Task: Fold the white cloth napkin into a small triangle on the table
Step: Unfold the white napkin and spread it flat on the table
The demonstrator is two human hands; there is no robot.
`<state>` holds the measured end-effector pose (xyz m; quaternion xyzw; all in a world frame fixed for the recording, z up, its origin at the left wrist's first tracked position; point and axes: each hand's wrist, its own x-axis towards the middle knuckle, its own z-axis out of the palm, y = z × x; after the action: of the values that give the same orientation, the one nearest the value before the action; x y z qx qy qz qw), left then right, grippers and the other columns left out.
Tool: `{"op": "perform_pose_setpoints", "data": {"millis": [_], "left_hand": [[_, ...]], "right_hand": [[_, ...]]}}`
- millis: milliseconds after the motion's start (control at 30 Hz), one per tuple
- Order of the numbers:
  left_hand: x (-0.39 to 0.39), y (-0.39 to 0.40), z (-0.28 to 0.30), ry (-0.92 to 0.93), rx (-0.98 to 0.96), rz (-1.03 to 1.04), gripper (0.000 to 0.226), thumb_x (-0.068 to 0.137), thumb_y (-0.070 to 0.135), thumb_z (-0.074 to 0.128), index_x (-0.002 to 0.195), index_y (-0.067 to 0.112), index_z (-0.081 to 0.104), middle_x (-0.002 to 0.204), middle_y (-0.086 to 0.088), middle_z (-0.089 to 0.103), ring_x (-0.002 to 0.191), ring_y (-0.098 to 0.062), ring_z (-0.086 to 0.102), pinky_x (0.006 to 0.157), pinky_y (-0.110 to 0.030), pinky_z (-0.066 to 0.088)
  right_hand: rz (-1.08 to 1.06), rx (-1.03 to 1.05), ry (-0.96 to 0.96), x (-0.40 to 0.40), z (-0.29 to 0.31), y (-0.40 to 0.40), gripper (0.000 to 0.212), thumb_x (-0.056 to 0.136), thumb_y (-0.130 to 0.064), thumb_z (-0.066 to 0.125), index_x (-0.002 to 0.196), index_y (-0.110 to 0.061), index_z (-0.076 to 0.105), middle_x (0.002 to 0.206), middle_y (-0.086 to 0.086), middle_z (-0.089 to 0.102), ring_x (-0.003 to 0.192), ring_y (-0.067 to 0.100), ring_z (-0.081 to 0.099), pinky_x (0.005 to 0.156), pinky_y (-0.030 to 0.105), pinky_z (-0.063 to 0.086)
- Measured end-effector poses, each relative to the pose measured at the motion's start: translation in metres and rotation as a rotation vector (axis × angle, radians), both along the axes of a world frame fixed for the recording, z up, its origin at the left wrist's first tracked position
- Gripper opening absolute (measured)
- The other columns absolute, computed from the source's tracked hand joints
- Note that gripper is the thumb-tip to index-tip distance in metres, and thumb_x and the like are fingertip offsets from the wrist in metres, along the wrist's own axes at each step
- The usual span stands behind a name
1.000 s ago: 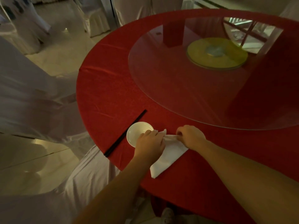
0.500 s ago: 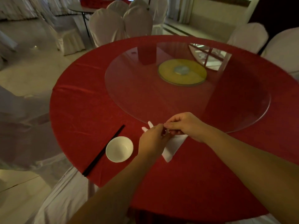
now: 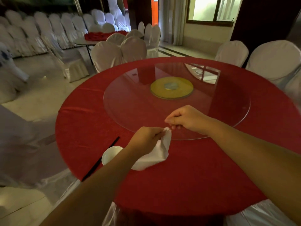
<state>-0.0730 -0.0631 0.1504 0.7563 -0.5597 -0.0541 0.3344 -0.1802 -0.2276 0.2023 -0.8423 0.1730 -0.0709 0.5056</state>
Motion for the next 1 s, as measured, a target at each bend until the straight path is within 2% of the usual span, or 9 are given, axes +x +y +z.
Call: {"op": "perform_pose_setpoints", "data": {"millis": [100, 200, 367, 500, 633, 767, 833, 900, 1000], "left_hand": [[-0.018, 0.004, 0.017, 0.009, -0.04, 0.062, 0.017, 0.094, 0.019, 0.056, 0.094, 0.013, 0.072, 0.068, 0.014, 0.062, 0.059, 0.004, 0.055, 0.052, -0.012, 0.034], [-0.037, 0.005, 0.033, -0.009, -0.043, 0.145, 0.015, 0.092, 0.021, 0.058, 0.097, 0.018, 0.071, 0.076, 0.004, 0.07, 0.065, -0.005, 0.059, 0.054, -0.022, 0.041], [-0.075, 0.011, 0.061, -0.091, -0.036, 0.175, 0.013, 0.089, 0.022, 0.06, 0.095, 0.017, 0.07, 0.079, 0.0, 0.07, 0.067, -0.015, 0.062, 0.062, -0.036, 0.05], [-0.105, 0.014, 0.076, -0.259, -0.032, 0.22, 0.012, 0.087, 0.021, 0.057, 0.087, 0.011, 0.064, 0.079, -0.006, 0.065, 0.069, -0.023, 0.058, 0.062, -0.043, 0.049], [-0.116, 0.024, 0.076, -0.296, -0.025, 0.303, 0.014, 0.083, 0.011, 0.054, 0.07, 0.012, 0.051, 0.075, -0.005, 0.055, 0.067, -0.025, 0.053, 0.054, -0.035, 0.039], [-0.109, 0.048, 0.066, -0.232, 0.035, 0.345, 0.034, 0.08, 0.004, 0.051, 0.051, 0.017, 0.038, 0.049, 0.005, 0.041, 0.045, -0.014, 0.041, 0.043, -0.026, 0.022], [-0.104, 0.059, 0.062, -0.204, 0.054, 0.345, 0.038, 0.082, 0.004, 0.052, 0.049, 0.016, 0.037, 0.044, 0.004, 0.037, 0.04, -0.01, 0.034, 0.042, -0.028, 0.021], [-0.097, 0.068, 0.059, -0.203, 0.065, 0.334, 0.036, 0.085, 0.006, 0.052, 0.051, 0.013, 0.042, 0.045, 0.003, 0.041, 0.041, -0.012, 0.036, 0.044, -0.03, 0.025], [-0.087, 0.079, 0.055, -0.207, 0.065, 0.367, 0.038, 0.09, 0.012, 0.053, 0.053, 0.012, 0.046, 0.049, 0.0, 0.045, 0.044, -0.016, 0.041, 0.047, -0.032, 0.029]], "right_hand": [[0.045, -0.083, -0.002, -0.023, 0.012, 0.004, 0.015, 0.082, -0.034, 0.072, 0.081, -0.019, 0.076, 0.066, -0.002, 0.072, 0.055, 0.002, 0.06, 0.052, 0.015, 0.047], [0.091, -0.131, -0.005, -0.045, 0.018, 0.015, 0.021, 0.073, -0.045, 0.077, 0.082, -0.027, 0.072, 0.068, -0.011, 0.07, 0.057, -0.003, 0.059, 0.051, 0.011, 0.044], [0.019, -0.314, -0.064, -0.075, 0.031, 0.023, 0.004, 0.076, -0.031, 0.073, 0.078, -0.028, 0.072, 0.068, -0.01, 0.068, 0.056, -0.005, 0.058, 0.054, 0.018, 0.042], [-0.007, -0.582, -0.141, -0.1, 0.053, 0.036, 0.011, 0.077, -0.033, 0.067, 0.082, -0.024, 0.069, 0.076, -0.007, 0.067, 0.069, 0.01, 0.061, 0.058, 0.028, 0.047], [-0.072, -0.766, -0.273, -0.121, 0.078, 0.049, 0.005, 0.077, -0.025, 0.059, 0.074, -0.022, 0.06, 0.071, -0.002, 0.062, 0.064, 0.016, 0.056, 0.054, 0.028, 0.037], [-0.171, -0.778, -0.357, -0.148, 0.098, 0.044, 0.007, 0.08, -0.018, 0.057, 0.083, -0.017, 0.064, 0.073, -0.006, 0.061, 0.063, 0.012, 0.054, 0.056, 0.028, 0.039], [-0.16, -0.807, -0.39, -0.16, 0.106, 0.041, 0.013, 0.081, -0.014, 0.059, 0.09, -0.016, 0.068, 0.08, -0.008, 0.061, 0.069, 0.009, 0.053, 0.057, 0.022, 0.036], [-0.158, -0.838, -0.423, -0.171, 0.114, 0.038, 0.017, 0.083, -0.013, 0.06, 0.096, -0.013, 0.071, 0.084, -0.007, 0.062, 0.074, 0.008, 0.053, 0.061, 0.017, 0.037], [-0.203, -0.834, -0.479, -0.183, 0.127, 0.035, 0.018, 0.086, -0.012, 0.06, 0.098, -0.009, 0.072, 0.082, -0.002, 0.062, 0.068, 0.005, 0.052, 0.063, 0.021, 0.04]]}}
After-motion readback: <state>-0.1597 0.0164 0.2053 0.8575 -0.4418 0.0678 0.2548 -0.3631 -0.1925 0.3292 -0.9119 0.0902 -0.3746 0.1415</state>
